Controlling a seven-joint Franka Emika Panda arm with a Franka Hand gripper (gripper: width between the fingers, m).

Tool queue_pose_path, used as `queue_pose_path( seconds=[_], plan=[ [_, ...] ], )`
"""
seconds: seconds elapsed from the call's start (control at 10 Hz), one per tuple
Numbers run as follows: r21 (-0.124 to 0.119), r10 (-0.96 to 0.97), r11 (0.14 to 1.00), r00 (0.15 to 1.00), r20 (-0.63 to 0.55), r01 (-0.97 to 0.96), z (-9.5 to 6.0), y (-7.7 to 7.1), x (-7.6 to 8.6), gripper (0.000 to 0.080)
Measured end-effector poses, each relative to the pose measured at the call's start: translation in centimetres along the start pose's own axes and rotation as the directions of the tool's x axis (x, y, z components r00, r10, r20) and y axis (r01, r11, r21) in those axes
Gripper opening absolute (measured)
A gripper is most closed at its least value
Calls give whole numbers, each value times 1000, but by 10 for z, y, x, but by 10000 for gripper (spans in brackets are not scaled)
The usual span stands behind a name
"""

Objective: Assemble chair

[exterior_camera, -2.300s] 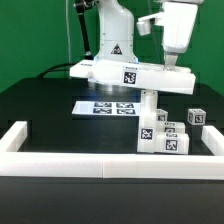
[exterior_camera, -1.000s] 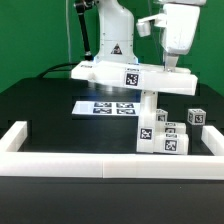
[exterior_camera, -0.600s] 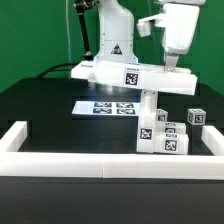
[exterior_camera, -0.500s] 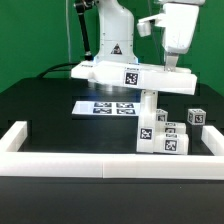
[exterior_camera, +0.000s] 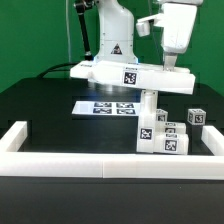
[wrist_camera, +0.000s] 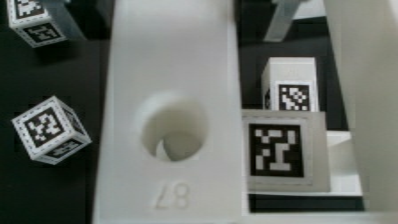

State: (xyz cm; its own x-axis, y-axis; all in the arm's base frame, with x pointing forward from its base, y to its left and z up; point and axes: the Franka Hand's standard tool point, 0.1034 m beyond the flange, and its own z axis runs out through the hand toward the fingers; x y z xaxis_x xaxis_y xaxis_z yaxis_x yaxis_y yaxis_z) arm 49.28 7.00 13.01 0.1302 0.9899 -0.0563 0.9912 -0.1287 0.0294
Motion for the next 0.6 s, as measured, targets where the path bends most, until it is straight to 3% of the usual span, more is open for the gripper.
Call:
queue_pose_path(
  seconds=[0.6],
  plan=[
    [-8,0,1000,1000,-3,0,0,10,3,288]
  ],
)
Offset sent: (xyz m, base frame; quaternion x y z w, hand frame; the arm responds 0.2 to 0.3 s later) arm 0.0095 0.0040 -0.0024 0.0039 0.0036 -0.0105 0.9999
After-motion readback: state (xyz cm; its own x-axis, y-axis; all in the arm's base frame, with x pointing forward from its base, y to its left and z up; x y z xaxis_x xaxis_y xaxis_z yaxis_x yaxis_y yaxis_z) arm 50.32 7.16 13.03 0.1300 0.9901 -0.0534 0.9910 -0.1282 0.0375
